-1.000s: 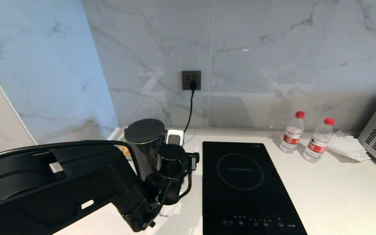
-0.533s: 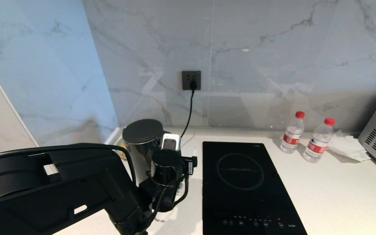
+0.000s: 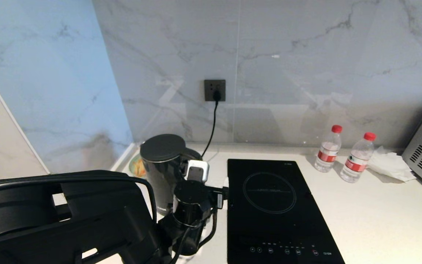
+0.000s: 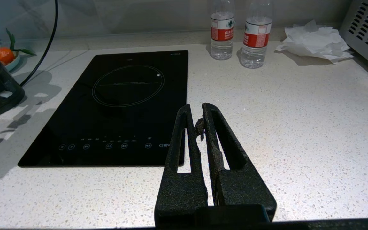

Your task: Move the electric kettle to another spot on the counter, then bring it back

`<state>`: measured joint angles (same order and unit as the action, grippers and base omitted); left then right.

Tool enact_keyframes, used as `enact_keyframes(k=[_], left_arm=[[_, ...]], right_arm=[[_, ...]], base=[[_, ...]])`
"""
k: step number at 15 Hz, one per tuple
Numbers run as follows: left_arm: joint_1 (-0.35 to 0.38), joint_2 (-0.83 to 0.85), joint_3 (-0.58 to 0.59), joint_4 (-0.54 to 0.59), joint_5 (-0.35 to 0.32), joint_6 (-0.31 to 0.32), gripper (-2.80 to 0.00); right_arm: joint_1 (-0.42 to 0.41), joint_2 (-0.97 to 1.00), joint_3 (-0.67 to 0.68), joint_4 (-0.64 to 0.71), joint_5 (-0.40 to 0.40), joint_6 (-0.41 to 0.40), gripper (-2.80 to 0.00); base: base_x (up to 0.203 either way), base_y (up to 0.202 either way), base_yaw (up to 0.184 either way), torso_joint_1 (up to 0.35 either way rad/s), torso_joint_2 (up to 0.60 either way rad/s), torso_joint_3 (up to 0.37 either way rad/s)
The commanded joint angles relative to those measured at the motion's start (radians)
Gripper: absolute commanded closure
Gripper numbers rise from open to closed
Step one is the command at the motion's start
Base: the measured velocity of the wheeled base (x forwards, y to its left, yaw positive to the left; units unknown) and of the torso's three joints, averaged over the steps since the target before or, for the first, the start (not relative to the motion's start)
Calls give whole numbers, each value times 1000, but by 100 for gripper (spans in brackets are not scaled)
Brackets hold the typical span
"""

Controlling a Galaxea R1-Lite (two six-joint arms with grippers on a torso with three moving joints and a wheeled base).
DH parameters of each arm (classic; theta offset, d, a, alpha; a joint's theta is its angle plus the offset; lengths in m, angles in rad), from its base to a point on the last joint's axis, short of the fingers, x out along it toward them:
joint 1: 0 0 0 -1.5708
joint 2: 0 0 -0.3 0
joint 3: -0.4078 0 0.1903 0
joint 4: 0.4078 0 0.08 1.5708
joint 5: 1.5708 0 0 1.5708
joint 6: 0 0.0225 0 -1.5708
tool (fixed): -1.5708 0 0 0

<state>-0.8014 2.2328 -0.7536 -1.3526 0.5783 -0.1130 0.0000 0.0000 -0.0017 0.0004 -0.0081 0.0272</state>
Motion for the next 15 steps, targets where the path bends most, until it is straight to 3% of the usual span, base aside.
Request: enact_keyframes(k=[1, 10, 15], left_arm=[[-4, -1, 36, -33, 3, -1, -280], [10, -7, 202, -167, -4, -5, -280], [-6, 6, 294, -177, -13, -65, -280]], right_arm=[[0, 0, 0, 0, 0, 0, 0], [0, 0, 0, 0, 0, 0, 0], [0, 0, 0, 0, 0, 0, 0]], base=[[0, 0, 0, 0, 0, 0], [0, 0, 0, 0, 0, 0], [0, 0, 0, 0, 0, 0]])
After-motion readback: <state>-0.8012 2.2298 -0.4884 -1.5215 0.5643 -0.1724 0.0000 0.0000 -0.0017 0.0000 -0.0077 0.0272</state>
